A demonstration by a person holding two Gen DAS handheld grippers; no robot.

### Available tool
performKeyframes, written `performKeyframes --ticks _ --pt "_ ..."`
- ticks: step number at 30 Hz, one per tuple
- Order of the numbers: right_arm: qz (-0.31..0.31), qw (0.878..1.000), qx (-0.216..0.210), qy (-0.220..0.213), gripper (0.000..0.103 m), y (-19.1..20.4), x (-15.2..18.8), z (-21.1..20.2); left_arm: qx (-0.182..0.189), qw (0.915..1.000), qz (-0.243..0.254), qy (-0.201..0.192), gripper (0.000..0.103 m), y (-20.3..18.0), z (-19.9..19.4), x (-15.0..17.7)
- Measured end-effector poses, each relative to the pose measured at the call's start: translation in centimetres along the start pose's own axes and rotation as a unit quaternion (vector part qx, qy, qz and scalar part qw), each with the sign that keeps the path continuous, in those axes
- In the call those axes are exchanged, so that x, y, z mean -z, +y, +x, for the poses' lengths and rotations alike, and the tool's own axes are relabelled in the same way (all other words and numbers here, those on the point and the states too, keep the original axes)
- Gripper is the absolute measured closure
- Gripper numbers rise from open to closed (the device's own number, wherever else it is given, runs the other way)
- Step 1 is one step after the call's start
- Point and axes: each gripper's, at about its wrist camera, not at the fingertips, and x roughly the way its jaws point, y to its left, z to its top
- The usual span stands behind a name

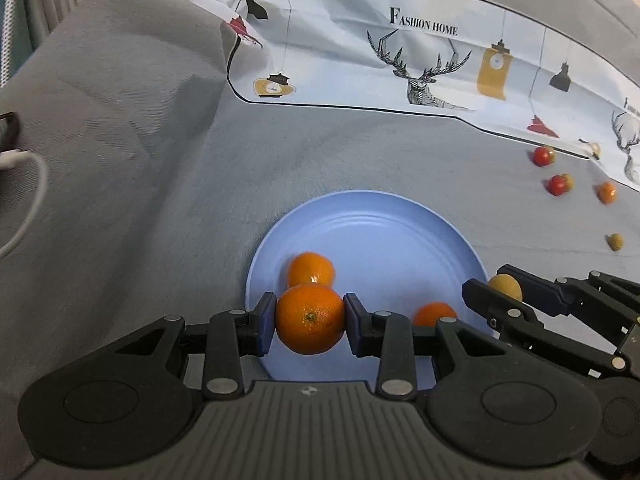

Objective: Organize fruits
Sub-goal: 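Open both tools to release the fruits onto the blue plate, then raise both open tools away from the blue plate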

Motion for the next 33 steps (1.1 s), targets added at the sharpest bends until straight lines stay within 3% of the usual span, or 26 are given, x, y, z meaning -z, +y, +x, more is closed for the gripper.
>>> performKeyframes --ticks 1,3,4,5,7,11,16,20,25,28,33 --pt "0.001 1.0 -0.001 0.001 0.077 -0.2 -0.1 0.4 0.002 1.0 0.0 -0.001 0.062 0.1 0.3 -0.2" --pt "0.01 1.0 -0.014 0.003 0.075 -0.6 -0.4 1.2 0.006 0.9999 -0.005 -0.01 0.041 0.5 0.3 -0.6" --pt "0.017 1.0 -0.02 0.002 0.066 -0.8 -0.6 1.4 0.001 0.9998 -0.008 -0.021 0.027 0.7 0.0 -0.8" --pt "0.023 0.999 -0.025 0.001 0.063 -1.0 -0.8 1.4 -0.01 0.9992 -0.013 -0.037 0.012 1.0 -0.5 -0.9" --pt "0.038 0.999 -0.022 -0.007 0.043 -1.5 -1.2 0.9 -0.006 0.9983 -0.018 -0.055 0.001 1.4 -1.6 -0.9" --pt "0.056 0.998 -0.011 -0.016 0.03 -2.1 -1.2 -1.9 -0.001 0.998 -0.019 -0.059 0.0 1.6 -4.6 0.1" --pt "0.052 0.999 -0.006 -0.008 0.018 -0.6 0.7 -7.6 0.006 0.9992 -0.005 -0.038 0.0 1.0 -9.3 4.1" --pt "0.044 0.999 0.006 0.002 0.015 0.9 2.9 -12.6 0.004 0.9996 0.005 -0.027 0.0 0.7 -13.3 8.0" --pt "0.029 0.999 0.011 -0.012 0.007 3.3 5.4 -17.8 -0.025 0.9991 0.008 -0.034 0.0 0.4 -17.4 12.1" --pt "0.014 0.999 0.014 -0.026 0.006 4.7 6.5 -20.0 -0.029 0.9992 0.002 -0.028 0.0 0.5 -18.6 12.9" --pt "0.0 0.998 0.029 -0.058 0.005 5.5 7.0 -23.0 -0.034 0.9968 0.001 -0.073 0.0 0.3 -21.8 13.3"
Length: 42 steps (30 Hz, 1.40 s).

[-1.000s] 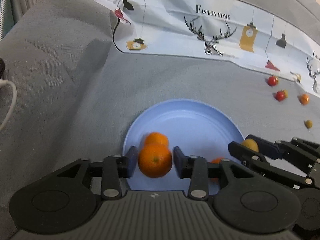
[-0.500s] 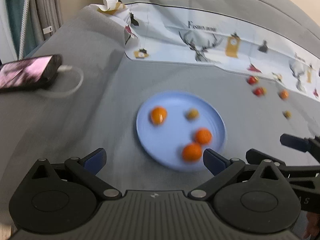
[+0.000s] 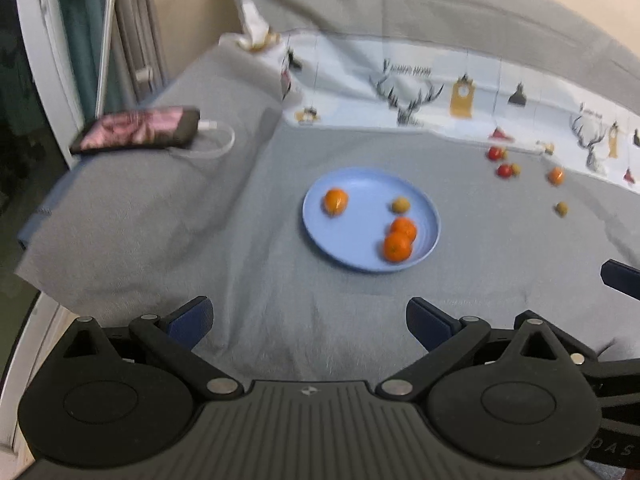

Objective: Organize fruits
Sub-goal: 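Raise both open tools away from the blue plate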

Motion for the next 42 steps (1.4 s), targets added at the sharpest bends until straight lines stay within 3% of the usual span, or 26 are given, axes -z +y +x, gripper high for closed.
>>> performKeyframes --ticks 7,14,20,29,36,42 --pt "-0.008 0.999 0.019 -0.034 0.004 0.2 0.1 -2.9 0.005 0.9985 0.032 -0.044 0.0 -1.9 -3.2 0.2" --pt "-0.016 0.998 0.014 -0.055 0.003 0.7 0.2 -4.7 0.001 0.9977 0.022 -0.064 0.0 -1.7 -5.2 0.9" --pt "-0.031 0.997 0.015 -0.065 0.002 1.4 1.0 -5.5 0.004 0.9979 0.032 -0.056 0.0 -2.0 -5.0 0.9" --pt "-0.002 0.999 0.011 -0.046 0.002 0.8 0.8 -3.9 -0.011 0.9981 0.04 -0.046 0.0 -1.9 -3.9 0.8" --pt "0.013 1.0 0.008 -0.024 0.002 -0.1 1.2 -2.2 -0.012 0.9978 0.062 -0.019 0.0 -2.9 -1.6 0.3" --pt "0.042 0.999 0.03 -0.006 0.001 -2.7 1.6 0.4 -0.008 0.9973 0.073 0.011 0.0 -4.6 1.7 -1.5"
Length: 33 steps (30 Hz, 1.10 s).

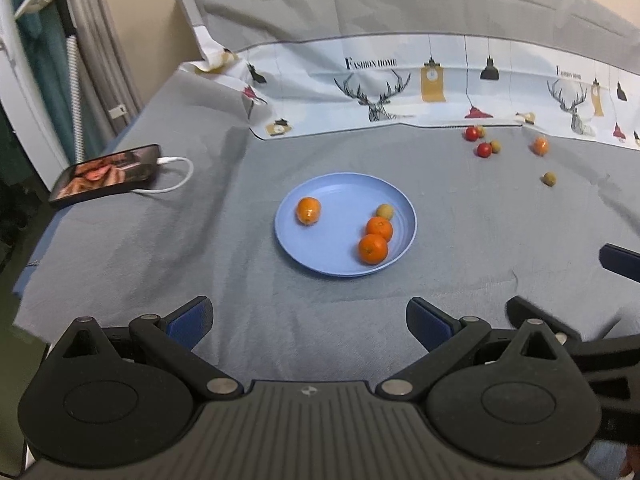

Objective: Organize fruits
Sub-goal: 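Raise both open tools away from the blue plate, then move both tools toward the red tomatoes and yellow fruits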

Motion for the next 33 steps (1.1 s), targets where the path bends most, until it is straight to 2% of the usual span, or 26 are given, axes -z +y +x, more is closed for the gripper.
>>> performKeyframes --ticks 3,8,11,17,22,26,28,29,33 --pt "0.025 0.999 0.032 0.004 0.001 -2.4 0.1 1.9 0.007 0.9998 0.008 0.015 0.0 -1.3 2.0 -1.7" --pt "0.09 0.99 0.111 0.02 0.001 -9.3 0.1 6.5 0.03 0.9986 0.028 0.035 0.0 -5.1 6.7 -5.9" --pt "0.123 0.978 0.167 0.025 0.001 -14.4 0.2 9.9 0.049 0.9973 0.043 0.033 0.0 -8.4 10.4 -9.3" --pt "0.198 0.95 0.239 0.033 0.001 -22.9 -0.2 18.1 0.093 0.9931 0.065 0.027 0.0 -16.1 19.0 -15.3" --pt "0.201 0.945 0.256 0.038 0.001 -27.6 -0.5 25.1 0.122 0.9874 0.092 0.041 0.0 -22.3 26.7 -19.2" --pt "0.197 0.943 0.262 0.054 0.001 -30.1 0.3 28.8 0.133 0.9847 0.106 0.039 0.0 -25.9 31.7 -21.3" --pt "0.194 0.944 0.259 0.068 0.001 -31.2 1.1 30.2 0.141 0.982 0.119 0.04 0.0 -27.5 33.9 -21.9" --pt "0.188 0.945 0.262 0.053 0.001 -31.4 1.2 30.1 0.146 0.9798 0.129 0.046 0.0 -28.3 35.0 -22.1" --pt "0.185 0.942 0.278 0.044 0.001 -32.5 1.2 30.9 0.149 0.9731 0.165 0.061 0.0 -30.7 38.0 -22.4"
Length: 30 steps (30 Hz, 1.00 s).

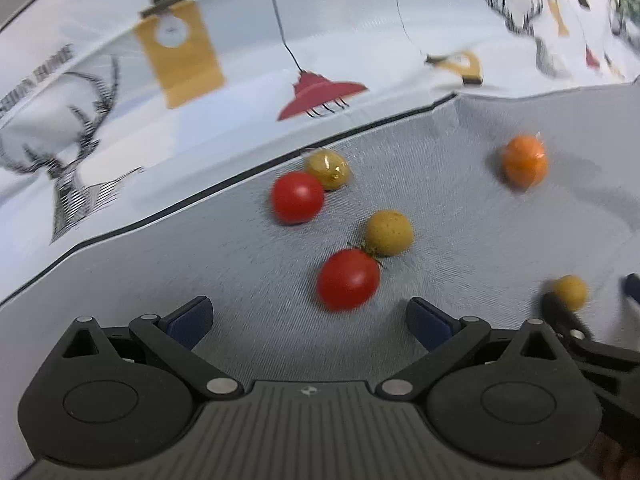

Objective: Organize fruits
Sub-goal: 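Move both tools toward the red tomatoes and yellow fruits, then grasp a red tomato with the left tool while the right tool grasps a yellow fruit, then carry the tomato and yellow fruit in both tools over the blue plate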

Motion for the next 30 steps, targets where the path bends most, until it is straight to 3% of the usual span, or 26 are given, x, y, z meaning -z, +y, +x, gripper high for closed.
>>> performKeyframes --ticks 7,9,10,11,12,13,18,22,30 --pt "-0.005 1.0 0.006 -0.003 0.001 0.1 0.0 0.1 0.001 1.0 0.002 -0.001 0.0 -0.6 0.0 -0.6" --pt "-0.005 1.0 0.004 -0.003 0.004 0.2 0.0 0.0 0.004 0.9998 0.017 -0.014 0.021 -1.0 -0.8 -0.8" --pt "-0.006 1.0 -0.001 -0.005 0.021 0.2 0.0 -0.2 0.005 0.9996 0.021 -0.019 0.061 -1.1 -1.1 -0.9" --pt "-0.012 1.0 -0.007 -0.011 0.039 0.3 0.0 -0.5 0.015 0.9996 0.022 -0.011 0.07 -1.2 -1.3 -1.1" --pt "-0.024 0.999 -0.013 -0.021 0.073 0.7 -0.1 -0.8 0.023 0.9997 0.012 -0.007 0.07 -1.0 -1.4 -1.2" --pt "-0.034 0.999 -0.014 -0.022 0.075 0.9 -0.1 -0.9 0.03 0.9995 0.004 -0.012 0.07 -0.9 -1.8 -1.1" --pt "-0.005 1.0 -0.01 -0.027 0.075 0.1 -0.4 -1.0 0.034 0.9989 -0.001 -0.033 0.07 -0.6 -4.0 -0.5" --pt "0.011 0.999 -0.003 -0.032 0.075 -0.4 -0.5 -1.0 0.038 0.9982 -0.035 -0.031 0.07 0.5 -7.1 0.8" --pt "0.003 0.998 0.004 -0.068 0.075 -1.2 -0.2 -5.1 0.038 0.9922 -0.119 -0.008 0.07 5.4 -19.1 8.6"
